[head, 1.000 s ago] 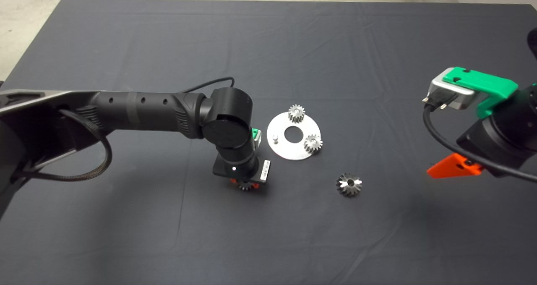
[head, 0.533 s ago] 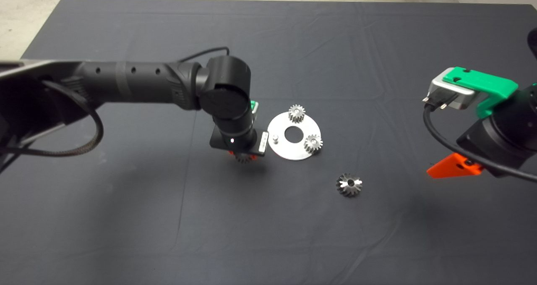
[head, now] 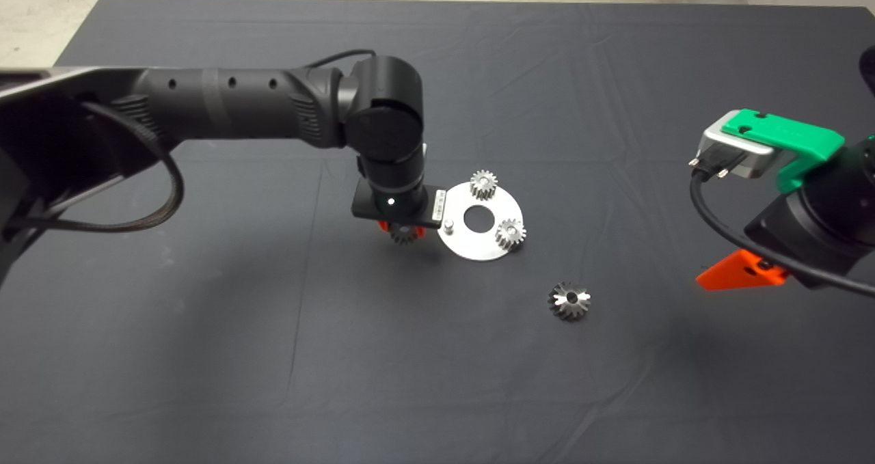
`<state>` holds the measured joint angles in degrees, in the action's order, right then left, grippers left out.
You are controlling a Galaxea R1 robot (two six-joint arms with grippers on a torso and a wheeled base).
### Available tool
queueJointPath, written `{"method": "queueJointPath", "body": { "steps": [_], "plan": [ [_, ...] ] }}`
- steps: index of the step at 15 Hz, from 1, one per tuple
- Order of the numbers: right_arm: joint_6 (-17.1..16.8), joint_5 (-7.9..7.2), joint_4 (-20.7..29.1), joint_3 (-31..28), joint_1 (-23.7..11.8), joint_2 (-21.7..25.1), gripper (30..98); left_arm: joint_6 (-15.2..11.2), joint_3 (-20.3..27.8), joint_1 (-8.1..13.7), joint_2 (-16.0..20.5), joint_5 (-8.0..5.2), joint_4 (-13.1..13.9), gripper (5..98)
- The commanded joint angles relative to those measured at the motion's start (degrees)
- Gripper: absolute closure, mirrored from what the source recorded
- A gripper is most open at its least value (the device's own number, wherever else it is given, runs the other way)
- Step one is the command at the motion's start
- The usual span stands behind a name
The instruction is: Remove an incorrectly installed larger gear and replace it with the correct smaller gear
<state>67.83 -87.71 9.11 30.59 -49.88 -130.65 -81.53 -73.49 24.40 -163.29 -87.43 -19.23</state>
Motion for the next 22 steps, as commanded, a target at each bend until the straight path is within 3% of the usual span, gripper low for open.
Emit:
{"method": "queueJointPath", "body": {
  "steps": [1,9,12,20,22],
  "plan": [
    [0.5,-6.77,2.3,-0.3,-1.4,0.0,46.1,0.6,-5.2,2.6,-3.2,-2.74,2.3,66.3],
    [0.5,-6.77,2.3,-0.3,-1.4,-0.2,46.1,0.8,-6.8,2.9,-3.9,-2.57,3.2,66.4],
    [0.6,-6.77,2.3,-0.3,-1.4,-0.2,46.1,1.3,-6.9,2.9,-4.1,-2.31,4.9,66.3],
    [0.6,-6.68,2.3,-0.3,-1.4,-0.3,46.1,2.4,-6.9,2.9,-4.2,-1.84,6.5,66.4],
    [0.6,-6.68,2.3,-0.3,-1.4,-0.3,46.1,2.5,-6.9,2.9,-4.3,0.04,6.6,66.3]
  ]
}}
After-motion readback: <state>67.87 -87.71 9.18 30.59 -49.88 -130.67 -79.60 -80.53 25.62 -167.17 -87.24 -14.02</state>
